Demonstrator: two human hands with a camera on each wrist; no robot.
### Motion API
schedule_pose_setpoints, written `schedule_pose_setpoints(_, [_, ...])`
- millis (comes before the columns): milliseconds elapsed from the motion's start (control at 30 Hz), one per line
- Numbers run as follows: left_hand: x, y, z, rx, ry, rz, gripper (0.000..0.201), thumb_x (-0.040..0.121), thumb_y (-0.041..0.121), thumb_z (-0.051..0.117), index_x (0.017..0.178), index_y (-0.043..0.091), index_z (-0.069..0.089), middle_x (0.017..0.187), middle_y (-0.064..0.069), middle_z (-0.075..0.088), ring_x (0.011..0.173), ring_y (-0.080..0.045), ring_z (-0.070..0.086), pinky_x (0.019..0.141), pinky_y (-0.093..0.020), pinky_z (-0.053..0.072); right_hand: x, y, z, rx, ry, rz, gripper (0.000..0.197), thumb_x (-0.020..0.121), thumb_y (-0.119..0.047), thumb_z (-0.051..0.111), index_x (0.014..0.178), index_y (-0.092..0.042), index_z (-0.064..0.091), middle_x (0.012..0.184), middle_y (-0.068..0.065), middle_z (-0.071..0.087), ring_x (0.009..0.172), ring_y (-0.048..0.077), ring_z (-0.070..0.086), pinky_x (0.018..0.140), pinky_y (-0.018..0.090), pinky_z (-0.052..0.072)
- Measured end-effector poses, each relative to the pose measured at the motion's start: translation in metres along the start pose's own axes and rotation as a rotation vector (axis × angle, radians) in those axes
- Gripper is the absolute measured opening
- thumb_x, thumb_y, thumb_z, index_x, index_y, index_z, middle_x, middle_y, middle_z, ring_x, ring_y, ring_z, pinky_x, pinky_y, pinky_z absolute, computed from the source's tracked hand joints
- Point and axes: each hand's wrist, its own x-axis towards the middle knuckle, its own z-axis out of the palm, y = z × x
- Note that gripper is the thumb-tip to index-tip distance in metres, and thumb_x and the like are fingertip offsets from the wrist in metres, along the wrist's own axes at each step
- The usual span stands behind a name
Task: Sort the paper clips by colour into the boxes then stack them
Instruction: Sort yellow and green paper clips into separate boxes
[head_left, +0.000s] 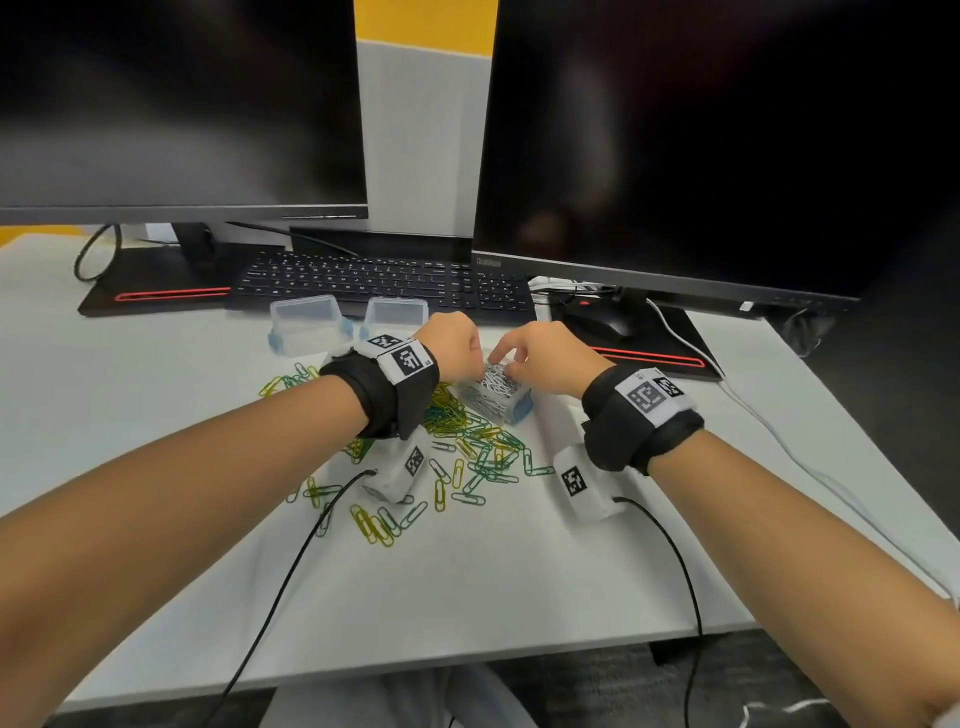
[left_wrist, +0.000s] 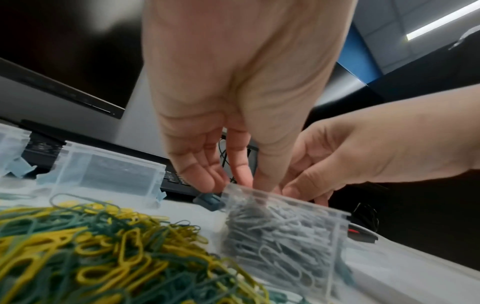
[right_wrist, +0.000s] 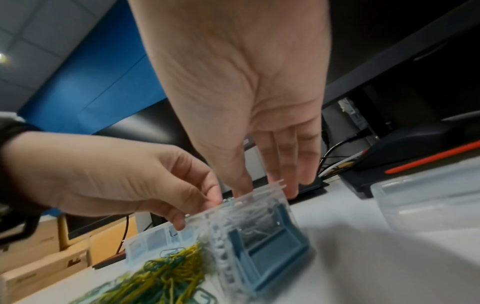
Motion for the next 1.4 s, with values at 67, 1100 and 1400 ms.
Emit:
schedule_pose_setpoints(67, [0.000,0.002,0.001,0.052,0.013,0.036,0.009,0.082,0.010,0.061,0.080,0.009,0.069,0.092,-0.010,0.071,0.090,-0.026,0.066,0.082,-0.037,0.055,-0.001,0.001,-0.002,0.015,0.015,0.003,0.025,0.092,-0.014,0.057,0.110,-0.025,0.070,0.120,0.005,0.063,0.088,0.013,0.054,0.075,0.024,0.044])
schedule_pose_setpoints(1100, [-0.061,-0.083,-0.025,0.299,-0.369,-0.043,0.060,0.077,0.043,0.074,0.128,0.028,0.045,0.125,-0.006,0.042,0.107,-0.023,0.049,0.092,-0.032,0.042,0.019,-0.072,0.038,-0.110,-0.292,-0.281,0.053,0.079,-0.037,0.076,0.127,-0.023,0.057,0.115,0.004,0.051,0.105,0.019,0.049,0.082,0.025,0.036])
schedule_pose_setpoints(1400, [-0.083,-0.124,-0.036,-0.220,-0.182,-0.109,0.008,0.093,0.007,0.057,0.097,0.014,0.057,0.103,-0.012,0.063,0.066,-0.018,0.066,0.063,-0.030,0.059,-0.001,-0.022,0.020,0.552,-0.262,-0.069,0.017,0.097,-0.008,0.054,0.108,-0.009,0.067,0.107,0.003,0.064,0.091,0.015,0.063,0.081,0.028,0.057])
